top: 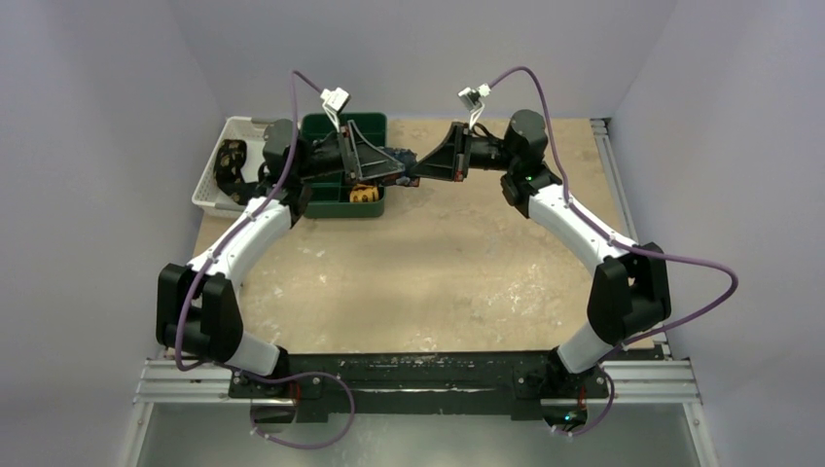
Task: Roll the ties
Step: Place the tie in the storage box.
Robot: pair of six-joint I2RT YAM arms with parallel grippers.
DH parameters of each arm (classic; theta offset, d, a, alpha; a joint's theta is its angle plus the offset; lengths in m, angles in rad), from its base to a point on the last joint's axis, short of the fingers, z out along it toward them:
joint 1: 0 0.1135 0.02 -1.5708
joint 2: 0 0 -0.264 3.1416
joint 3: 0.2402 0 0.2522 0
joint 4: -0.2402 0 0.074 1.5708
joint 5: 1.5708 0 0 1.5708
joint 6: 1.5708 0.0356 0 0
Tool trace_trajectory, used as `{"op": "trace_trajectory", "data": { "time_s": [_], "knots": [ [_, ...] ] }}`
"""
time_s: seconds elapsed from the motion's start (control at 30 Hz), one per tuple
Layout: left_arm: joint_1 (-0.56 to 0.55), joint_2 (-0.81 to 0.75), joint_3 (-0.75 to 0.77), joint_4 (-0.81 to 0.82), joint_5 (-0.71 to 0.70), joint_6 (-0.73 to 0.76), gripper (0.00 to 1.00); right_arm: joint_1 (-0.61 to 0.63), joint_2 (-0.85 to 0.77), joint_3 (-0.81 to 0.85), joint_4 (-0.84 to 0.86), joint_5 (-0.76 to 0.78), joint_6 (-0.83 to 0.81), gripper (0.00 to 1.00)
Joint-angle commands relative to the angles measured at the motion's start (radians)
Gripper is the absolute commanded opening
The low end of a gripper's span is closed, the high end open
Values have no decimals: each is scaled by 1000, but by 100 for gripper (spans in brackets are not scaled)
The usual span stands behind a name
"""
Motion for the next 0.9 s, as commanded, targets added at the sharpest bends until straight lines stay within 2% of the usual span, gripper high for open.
{"op": "trace_trajectory", "data": {
  "time_s": [0.0,0.07,0.13,0.43,0.53,0.57,0.67,0.73,0.77,0.87],
  "knots": [
    [-12,-1,54,-32,-6,53,69,11,-16,10,37,3,5,0],
    [-14,0,59,-50,-3,66,67,11,-15,11,38,5,4,0],
    [-14,0,60,-57,0,73,61,11,-13,13,38,8,3,0],
    [-14,-9,65,-65,14,80,15,11,-11,17,19,12,-2,0],
    [-14,-15,62,-72,14,81,2,11,-11,19,5,18,-6,0],
    [-14,-16,61,-76,14,83,0,11,-12,21,-1,20,-9,3],
    [-14,-20,66,-102,14,99,0,11,-14,27,-25,28,-28,5],
    [-14,-21,70,-113,11,106,4,11,-16,27,-28,28,-31,0],
    [-14,-21,72,-120,8,109,17,11,-16,27,-26,29,-31,0],
    [-22,-20,72,-115,3,106,38,13,-10,30,-25,31,-30,0]
  ]
}}
